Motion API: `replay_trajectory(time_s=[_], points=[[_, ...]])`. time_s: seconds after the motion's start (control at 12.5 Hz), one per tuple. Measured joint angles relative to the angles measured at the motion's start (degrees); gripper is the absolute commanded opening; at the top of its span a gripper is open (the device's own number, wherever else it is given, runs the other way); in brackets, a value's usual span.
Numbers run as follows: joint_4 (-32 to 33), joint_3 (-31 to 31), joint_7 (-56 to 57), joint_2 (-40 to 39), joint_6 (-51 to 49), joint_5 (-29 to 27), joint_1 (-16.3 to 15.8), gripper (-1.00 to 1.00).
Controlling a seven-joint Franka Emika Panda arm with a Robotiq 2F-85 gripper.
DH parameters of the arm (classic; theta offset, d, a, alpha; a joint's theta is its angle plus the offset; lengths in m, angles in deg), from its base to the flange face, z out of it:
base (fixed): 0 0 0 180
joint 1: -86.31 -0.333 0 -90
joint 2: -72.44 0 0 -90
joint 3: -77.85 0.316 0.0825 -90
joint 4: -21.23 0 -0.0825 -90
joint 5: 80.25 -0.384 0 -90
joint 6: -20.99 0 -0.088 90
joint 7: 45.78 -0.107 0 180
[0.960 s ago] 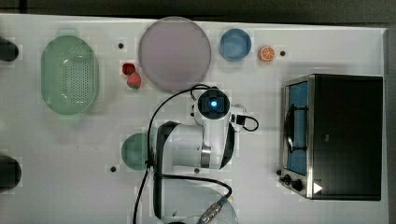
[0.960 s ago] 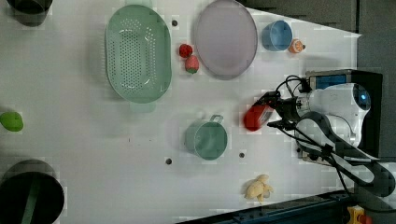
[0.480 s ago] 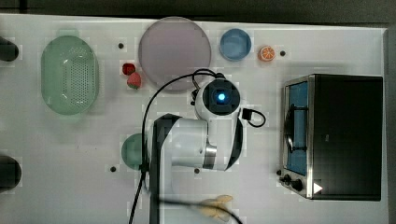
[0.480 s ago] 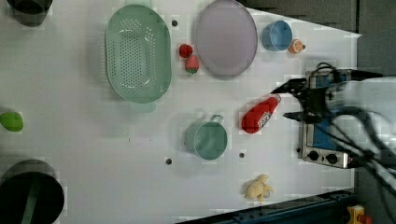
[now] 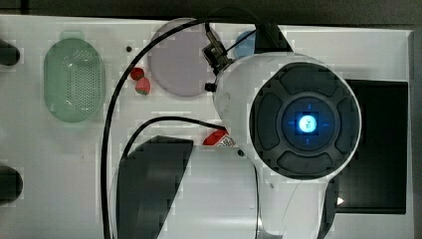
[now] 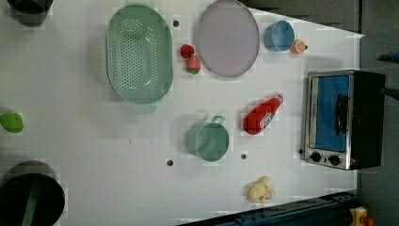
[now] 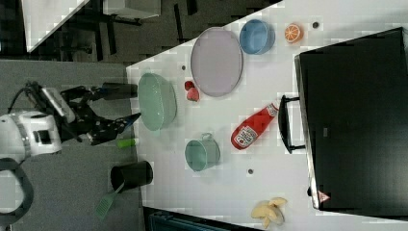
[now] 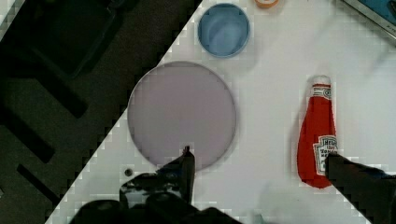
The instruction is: Pick Ketchup from oven and place it on table.
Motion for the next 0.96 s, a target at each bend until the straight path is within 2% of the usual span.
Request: replay_trajectory(time_s=[0.24, 0.96], points=[[-5.76, 0.57, -0.44, -3.89, -15.43, 1.69, -0.38, 1.00], [-5.43, -0.10, -1.80, -4.69, -14.38, 1.88, 1.57, 1.00]])
